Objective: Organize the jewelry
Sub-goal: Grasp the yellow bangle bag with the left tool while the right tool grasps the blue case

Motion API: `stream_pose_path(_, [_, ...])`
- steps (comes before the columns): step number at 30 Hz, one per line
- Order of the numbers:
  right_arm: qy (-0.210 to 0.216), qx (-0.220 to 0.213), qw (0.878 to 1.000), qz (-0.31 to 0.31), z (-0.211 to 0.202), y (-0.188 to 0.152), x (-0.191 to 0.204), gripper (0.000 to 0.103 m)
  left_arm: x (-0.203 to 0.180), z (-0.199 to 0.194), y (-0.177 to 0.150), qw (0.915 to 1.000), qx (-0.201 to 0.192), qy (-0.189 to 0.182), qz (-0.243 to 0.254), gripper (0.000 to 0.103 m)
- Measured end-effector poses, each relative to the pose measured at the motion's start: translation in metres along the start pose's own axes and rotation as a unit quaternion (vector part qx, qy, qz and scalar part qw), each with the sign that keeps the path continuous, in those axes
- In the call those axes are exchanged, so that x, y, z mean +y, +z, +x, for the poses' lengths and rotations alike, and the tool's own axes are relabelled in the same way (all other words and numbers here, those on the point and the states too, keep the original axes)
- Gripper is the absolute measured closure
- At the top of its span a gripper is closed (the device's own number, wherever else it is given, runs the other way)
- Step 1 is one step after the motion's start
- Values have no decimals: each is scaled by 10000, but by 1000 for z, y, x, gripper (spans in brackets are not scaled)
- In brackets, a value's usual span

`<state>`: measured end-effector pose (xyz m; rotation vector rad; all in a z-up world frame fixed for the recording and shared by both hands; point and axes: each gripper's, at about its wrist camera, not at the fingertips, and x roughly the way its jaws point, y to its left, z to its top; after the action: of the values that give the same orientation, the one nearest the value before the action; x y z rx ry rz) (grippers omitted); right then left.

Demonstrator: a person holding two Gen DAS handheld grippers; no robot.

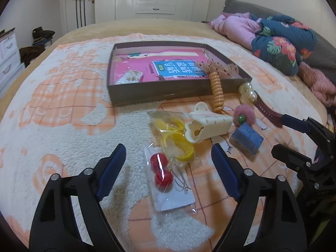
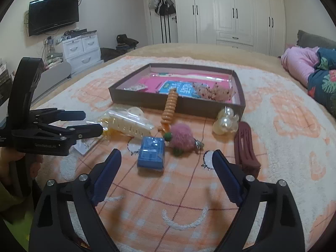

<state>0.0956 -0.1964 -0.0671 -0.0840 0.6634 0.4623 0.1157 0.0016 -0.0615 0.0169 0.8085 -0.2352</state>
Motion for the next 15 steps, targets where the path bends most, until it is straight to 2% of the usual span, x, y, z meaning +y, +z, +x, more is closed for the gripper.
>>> stream_pose_path(3, [16, 44, 10000, -16, 4, 0, 0, 20, -1, 9, 2, 9999, 79, 38, 103, 36])
stream_pose_path(5, [34, 82, 10000, -39, 7, 0, 1, 20, 0, 15, 3, 9998, 128, 73, 168, 44])
stream_pose_path(10, [116, 208, 9996, -123, 21, 2, 9, 25, 11, 20, 8, 9999, 154, -15, 59, 52])
stream_pose_path(15, [206, 368, 9989, -213, 36, 3, 17, 45, 23, 21, 13, 9998, 134, -115, -98, 55])
